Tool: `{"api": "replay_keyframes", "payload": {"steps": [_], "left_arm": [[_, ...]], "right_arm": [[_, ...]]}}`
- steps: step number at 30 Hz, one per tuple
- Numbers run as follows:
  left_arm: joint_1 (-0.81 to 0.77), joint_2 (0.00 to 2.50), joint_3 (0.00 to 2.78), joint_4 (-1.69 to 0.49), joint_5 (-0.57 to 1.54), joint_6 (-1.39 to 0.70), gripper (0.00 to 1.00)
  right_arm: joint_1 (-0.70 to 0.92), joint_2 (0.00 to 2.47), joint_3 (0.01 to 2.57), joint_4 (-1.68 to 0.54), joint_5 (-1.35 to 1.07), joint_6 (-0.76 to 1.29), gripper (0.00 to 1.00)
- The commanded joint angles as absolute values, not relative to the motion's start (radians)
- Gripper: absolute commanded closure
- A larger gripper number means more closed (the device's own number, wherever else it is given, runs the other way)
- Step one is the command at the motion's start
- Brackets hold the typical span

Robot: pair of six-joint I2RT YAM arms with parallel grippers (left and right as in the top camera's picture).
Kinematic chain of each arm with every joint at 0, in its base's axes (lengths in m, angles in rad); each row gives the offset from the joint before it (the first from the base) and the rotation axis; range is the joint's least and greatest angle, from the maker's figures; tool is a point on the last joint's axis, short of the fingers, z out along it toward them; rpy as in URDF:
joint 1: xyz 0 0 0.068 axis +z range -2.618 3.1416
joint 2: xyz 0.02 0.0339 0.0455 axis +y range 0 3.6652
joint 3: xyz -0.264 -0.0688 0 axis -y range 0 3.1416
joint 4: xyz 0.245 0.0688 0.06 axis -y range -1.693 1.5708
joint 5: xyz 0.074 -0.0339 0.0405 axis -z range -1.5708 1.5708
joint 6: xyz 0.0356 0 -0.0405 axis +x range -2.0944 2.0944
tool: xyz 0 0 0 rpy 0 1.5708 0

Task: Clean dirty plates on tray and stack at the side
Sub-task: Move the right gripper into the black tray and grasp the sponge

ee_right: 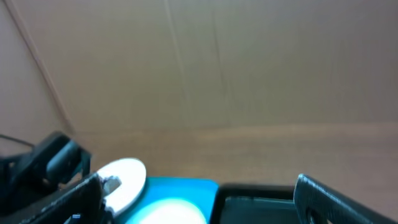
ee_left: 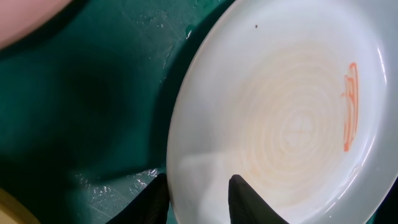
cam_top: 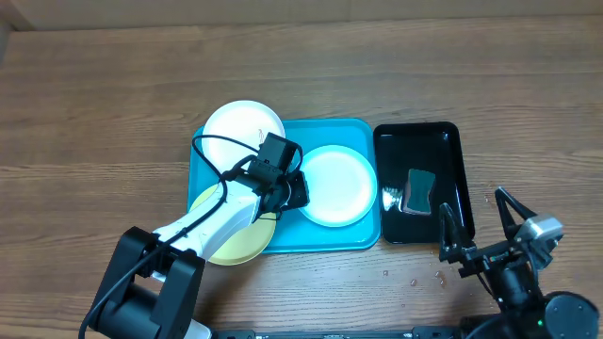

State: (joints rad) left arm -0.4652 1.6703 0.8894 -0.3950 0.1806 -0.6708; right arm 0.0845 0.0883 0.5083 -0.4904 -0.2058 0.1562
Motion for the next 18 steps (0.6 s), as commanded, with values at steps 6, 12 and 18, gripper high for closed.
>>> {"api": "replay_keyframes", "payload": {"steps": [6, 12, 18], "left_arm": [[-0.471, 1.640, 1.014, -0.567, 0.202, -0.640, 0.70], [-0.471, 1.569, 1.208, -0.835, 0.101, -0.604, 0.65], [-0.472, 1.556, 1.234, -0.926, 0.040, -0.564, 0.56]], "right_arm": [[0.077, 0.608, 0.996, -0.897, -0.232, 0.126, 0.00], [0.077, 0.993, 1.407, -1.273, -0.234, 0.125, 0.00], [0.077, 1.203, 1.541, -1.459, -0.233, 0.075, 0.00]]}}
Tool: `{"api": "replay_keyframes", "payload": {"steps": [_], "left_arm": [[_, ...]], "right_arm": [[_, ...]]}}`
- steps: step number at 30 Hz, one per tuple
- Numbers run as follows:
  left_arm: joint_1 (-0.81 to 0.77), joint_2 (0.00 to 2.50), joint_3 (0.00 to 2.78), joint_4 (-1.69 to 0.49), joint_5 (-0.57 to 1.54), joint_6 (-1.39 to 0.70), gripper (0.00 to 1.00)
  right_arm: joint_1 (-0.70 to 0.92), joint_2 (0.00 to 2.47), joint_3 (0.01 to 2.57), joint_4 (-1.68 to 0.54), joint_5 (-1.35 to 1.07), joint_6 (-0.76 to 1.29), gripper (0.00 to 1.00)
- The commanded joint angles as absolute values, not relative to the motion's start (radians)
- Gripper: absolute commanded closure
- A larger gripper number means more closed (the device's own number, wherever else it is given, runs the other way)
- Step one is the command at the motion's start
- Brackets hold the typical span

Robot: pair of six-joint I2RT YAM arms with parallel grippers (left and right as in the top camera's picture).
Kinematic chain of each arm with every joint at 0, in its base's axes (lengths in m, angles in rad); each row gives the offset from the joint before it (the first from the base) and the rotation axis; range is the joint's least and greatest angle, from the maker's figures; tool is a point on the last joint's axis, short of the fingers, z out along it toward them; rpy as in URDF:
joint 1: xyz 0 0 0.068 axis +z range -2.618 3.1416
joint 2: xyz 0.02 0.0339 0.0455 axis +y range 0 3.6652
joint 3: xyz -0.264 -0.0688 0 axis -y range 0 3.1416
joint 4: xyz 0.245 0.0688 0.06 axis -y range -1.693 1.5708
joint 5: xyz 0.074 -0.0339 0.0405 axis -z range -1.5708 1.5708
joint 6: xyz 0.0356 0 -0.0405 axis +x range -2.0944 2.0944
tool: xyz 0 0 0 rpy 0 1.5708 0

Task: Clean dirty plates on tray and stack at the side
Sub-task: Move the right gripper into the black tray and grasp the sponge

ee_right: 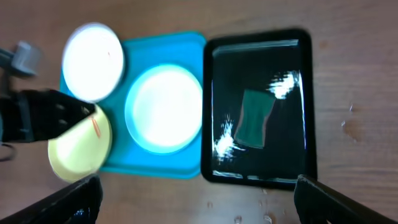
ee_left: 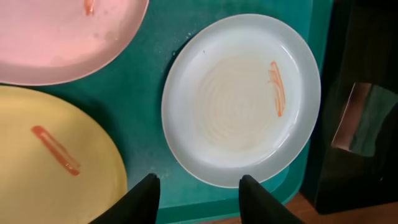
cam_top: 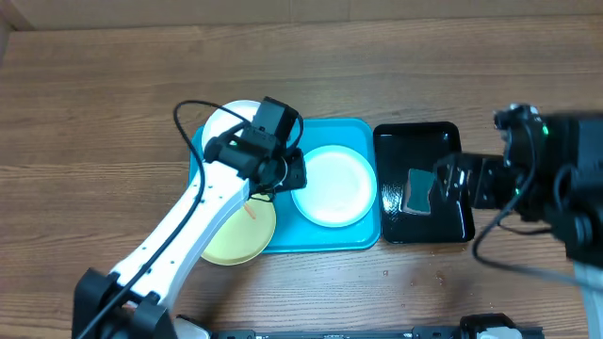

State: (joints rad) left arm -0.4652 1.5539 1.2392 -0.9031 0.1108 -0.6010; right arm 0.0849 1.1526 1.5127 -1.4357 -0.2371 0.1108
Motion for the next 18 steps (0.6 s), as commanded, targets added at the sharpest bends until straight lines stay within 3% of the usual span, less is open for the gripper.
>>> {"api": "replay_keyframes", "payload": {"steps": [1, 7, 18], "left_arm": [[-0.472, 1.558, 1.221, -0.927, 0.033, -0.564, 0.57], [-0.472, 1.599, 1.170, -0.905, 0.015, -0.564, 0.57], [-0.472, 1.645, 1.168, -0.846, 0.026, -0.564, 0.56]], "right_arm": [[0.077, 1.232, 1.536, -1.472, -0.220, 0.079, 0.00], [0.077, 1.394, 1.458, -1.454, -0.189, 0.110, 0.29], [0.079, 1.642, 1.222, -1.210, -0.106, 0.215, 0.30]]}}
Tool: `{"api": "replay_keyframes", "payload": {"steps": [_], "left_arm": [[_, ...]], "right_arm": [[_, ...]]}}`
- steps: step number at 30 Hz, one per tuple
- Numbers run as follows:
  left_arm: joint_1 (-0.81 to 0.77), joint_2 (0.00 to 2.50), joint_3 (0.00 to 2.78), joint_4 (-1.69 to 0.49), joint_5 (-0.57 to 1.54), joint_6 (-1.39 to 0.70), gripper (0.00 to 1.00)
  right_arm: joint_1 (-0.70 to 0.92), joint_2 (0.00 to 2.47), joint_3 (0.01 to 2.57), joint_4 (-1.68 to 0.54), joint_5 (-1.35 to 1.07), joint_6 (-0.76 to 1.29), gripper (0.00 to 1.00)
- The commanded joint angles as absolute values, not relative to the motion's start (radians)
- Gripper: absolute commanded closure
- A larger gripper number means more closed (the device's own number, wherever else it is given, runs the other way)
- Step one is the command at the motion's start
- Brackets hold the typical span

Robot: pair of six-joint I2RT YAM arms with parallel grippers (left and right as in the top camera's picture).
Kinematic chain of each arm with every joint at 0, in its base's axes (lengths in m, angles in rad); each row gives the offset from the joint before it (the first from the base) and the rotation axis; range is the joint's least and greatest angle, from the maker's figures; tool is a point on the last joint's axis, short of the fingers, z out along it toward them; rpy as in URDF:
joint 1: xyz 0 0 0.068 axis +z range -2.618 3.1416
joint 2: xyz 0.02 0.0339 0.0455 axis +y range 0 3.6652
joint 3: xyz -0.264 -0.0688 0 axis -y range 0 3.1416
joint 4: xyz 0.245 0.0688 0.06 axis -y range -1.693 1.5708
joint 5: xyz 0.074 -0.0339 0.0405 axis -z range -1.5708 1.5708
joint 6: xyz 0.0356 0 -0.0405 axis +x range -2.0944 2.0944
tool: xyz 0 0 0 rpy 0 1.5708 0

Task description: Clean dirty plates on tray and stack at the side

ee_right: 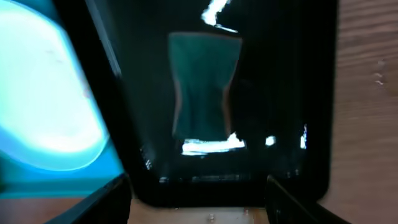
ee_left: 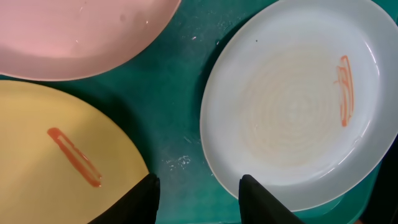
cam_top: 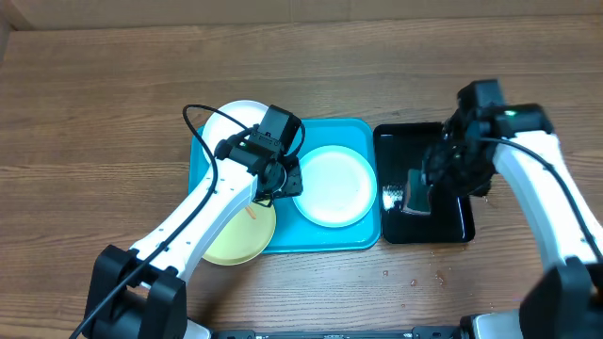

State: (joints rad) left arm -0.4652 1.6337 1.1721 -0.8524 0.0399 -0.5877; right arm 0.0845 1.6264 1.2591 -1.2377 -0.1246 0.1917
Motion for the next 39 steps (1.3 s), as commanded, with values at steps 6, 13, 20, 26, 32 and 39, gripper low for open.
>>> {"api": "replay_keyframes", "payload": {"steps": [6, 13, 20, 26, 32, 39], "left_arm": [[-0.472, 1.645, 1.168, -0.832, 0.026, -0.564, 0.56], [-0.472, 1.645, 1.168, -0.833, 0.026, -0.564, 0.55], [-0.472, 1.645, 1.168, -0.833, 0.026, -0.564, 0.55], [-0.472, 1.645, 1.168, -0.834, 0.025, -0.564, 0.55], [-0.472, 1.646, 1.168, -0.833, 0.024, -0.564, 0.55], [-0.472, 1.648, 1.158, -0.833, -0.007, -0.564, 0.55]], "right_arm": [[0.088, 1.673, 1.099, -1.021, -0.144, 0.214, 0.44], [0.126, 1.678, 1.013, -0.831, -0.105, 0.213, 0.44], [0.158, 1.695, 0.971, -0.761, -0.097, 0.214, 0.63], [0.158, 1.695, 0.971, -0.785, -0.080, 0.214, 0.61], [0.158, 1.695, 0.971, -0.784, -0.068, 0.214, 0.61], [0.158, 1.695, 0.970, -0.784, -0.068, 0.213, 0.96]]}}
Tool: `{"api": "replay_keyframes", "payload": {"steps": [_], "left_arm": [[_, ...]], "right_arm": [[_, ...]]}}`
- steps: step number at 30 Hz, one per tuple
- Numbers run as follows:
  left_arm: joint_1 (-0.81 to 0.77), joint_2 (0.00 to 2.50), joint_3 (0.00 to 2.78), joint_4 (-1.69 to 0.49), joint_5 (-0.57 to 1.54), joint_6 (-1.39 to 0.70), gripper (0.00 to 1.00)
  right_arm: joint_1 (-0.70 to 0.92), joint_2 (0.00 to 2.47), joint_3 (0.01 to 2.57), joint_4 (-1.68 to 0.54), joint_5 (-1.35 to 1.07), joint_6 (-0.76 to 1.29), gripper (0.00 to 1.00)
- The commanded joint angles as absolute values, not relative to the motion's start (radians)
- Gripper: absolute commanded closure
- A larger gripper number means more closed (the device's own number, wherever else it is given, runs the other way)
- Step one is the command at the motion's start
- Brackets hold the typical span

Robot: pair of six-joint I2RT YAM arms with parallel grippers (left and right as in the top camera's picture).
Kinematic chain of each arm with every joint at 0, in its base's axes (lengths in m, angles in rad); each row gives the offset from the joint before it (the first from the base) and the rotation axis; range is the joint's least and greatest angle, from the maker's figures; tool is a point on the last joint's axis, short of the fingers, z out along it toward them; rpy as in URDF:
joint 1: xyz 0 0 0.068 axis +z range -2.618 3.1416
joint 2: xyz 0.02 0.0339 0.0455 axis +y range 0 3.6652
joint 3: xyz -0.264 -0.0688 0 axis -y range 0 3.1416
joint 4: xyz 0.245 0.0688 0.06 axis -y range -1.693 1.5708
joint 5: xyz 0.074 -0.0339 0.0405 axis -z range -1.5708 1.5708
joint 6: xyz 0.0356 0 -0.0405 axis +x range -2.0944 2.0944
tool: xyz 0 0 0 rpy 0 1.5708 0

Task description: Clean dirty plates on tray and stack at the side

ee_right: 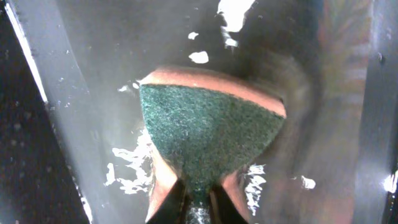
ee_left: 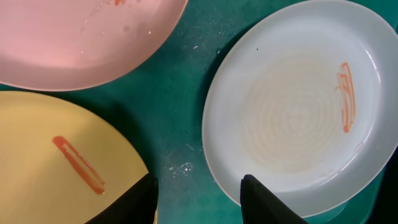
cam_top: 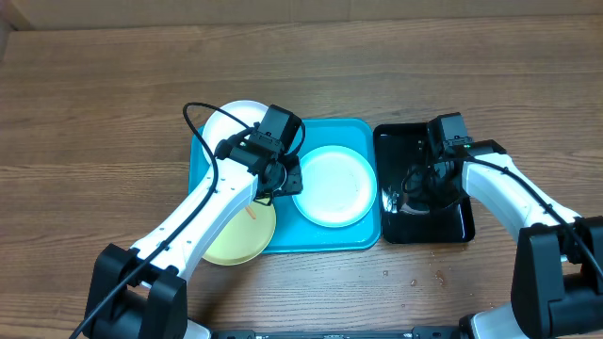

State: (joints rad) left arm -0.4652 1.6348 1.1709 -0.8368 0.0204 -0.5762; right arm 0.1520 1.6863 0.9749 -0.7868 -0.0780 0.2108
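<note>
A blue tray [cam_top: 363, 132] carries a white plate [cam_top: 334, 185] with an orange streak [ee_left: 345, 99]. A pink plate [ee_left: 81, 37] lies over the tray's far left corner and a yellow streaked plate [cam_top: 231, 240] over its near left corner. My left gripper [ee_left: 198, 199] hangs open above the tray, between the yellow plate and the white plate [ee_left: 298, 124]. My right gripper [ee_right: 198, 202] is down in the black tray [cam_top: 450, 141], shut on the green sponge [ee_right: 208, 124], which is pinched and bulging.
The black tray's floor [ee_right: 93, 62] is wet and glinting. A few water drops [cam_top: 415, 280] lie on the wooden table in front of it. The pink plate [cam_top: 236, 127] reads as white in the overhead view.
My right gripper was open above the sponge in the black tray. Now it is lower and shut on the sponge. The left gripper has hardly moved.
At first my right arm was at the table's front right edge and my left gripper was low at the white plate's rim. Then the right arm was high over the black tray and the left was raised. The right was then open nearer the sponge and now grips it.
</note>
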Motion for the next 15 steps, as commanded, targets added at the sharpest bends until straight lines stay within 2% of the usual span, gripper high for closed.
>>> {"api": "replay_keyframes", "payload": {"steps": [1, 10, 15], "left_arm": [[-0.472, 1.648, 1.156, -0.833, -0.007, -0.564, 0.55], [-0.472, 1.648, 1.138, -0.797, -0.009, -0.564, 0.57], [-0.472, 1.648, 1.094, -0.733, -0.007, -0.564, 0.58]], "right_arm": [[0.158, 1.695, 0.972, -0.783, -0.068, 0.213, 0.96], [0.155, 1.673, 1.244, -1.083, -0.047, 0.205, 0.96], [0.158, 1.673, 1.284, -1.124, -0.045, 0.206, 0.96]]}}
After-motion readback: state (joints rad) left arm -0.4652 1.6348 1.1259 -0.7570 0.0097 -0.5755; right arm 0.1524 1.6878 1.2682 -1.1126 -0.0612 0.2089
